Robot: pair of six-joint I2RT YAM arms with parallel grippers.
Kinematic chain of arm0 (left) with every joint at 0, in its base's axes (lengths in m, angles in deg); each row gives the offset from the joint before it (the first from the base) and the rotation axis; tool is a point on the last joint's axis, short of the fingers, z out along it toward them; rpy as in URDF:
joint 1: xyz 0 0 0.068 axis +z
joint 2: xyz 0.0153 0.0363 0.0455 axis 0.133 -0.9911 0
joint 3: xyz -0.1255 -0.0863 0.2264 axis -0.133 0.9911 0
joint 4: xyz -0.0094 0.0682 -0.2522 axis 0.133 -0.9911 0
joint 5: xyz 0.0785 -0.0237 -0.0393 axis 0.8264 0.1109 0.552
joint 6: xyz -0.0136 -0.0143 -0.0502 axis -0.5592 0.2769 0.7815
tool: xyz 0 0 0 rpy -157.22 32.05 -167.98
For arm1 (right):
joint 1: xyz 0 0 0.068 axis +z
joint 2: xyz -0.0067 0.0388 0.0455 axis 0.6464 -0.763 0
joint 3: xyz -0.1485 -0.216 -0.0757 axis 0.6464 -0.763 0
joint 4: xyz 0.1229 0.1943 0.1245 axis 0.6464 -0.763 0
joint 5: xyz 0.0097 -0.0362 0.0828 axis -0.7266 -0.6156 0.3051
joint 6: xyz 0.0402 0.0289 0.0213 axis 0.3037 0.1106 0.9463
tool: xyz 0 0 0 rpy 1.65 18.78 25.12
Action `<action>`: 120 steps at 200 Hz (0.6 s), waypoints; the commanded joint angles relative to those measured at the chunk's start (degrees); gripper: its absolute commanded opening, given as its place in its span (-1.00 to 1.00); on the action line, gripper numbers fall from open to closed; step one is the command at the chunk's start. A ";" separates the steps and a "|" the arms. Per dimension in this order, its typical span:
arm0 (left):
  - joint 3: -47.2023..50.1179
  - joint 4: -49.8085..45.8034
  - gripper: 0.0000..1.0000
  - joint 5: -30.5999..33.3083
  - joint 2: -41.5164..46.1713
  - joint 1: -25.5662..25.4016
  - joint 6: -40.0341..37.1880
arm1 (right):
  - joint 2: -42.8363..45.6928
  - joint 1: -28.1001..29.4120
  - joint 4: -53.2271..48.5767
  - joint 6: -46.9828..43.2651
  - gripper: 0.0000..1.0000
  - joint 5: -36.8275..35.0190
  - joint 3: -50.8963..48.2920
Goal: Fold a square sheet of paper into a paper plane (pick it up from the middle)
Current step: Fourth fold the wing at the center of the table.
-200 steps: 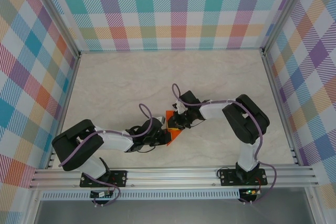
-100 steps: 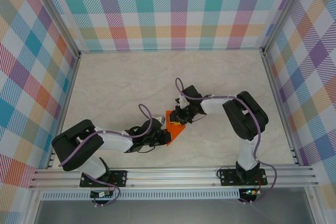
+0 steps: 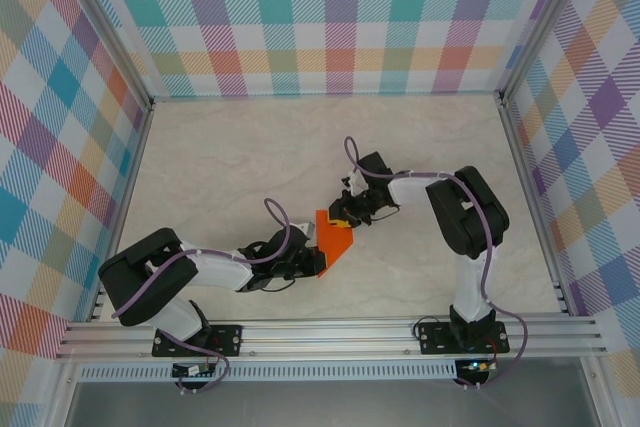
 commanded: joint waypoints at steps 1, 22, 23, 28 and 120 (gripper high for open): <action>4.41 -16.89 -0.92 0.04 -2.51 -0.91 -1.53 | -2.52 -3.22 0.37 -3.13 -0.59 -10.14 2.12; 4.56 -16.89 -0.92 0.00 -2.28 -0.93 -1.53 | -2.98 -3.31 -1.28 -4.29 -0.58 -12.17 3.40; 4.57 -16.89 -0.92 0.00 -2.25 -0.93 -1.57 | -3.02 -3.31 -1.41 -4.34 -0.58 -12.26 3.48; 4.62 -16.93 -0.92 0.02 -2.22 -0.93 -1.57 | -3.14 -3.31 -1.68 -4.45 -0.58 -12.63 3.70; 4.32 -17.76 -0.92 -0.44 -1.63 -0.97 -2.55 | -2.72 -3.37 -3.43 -6.31 -0.58 -17.82 6.93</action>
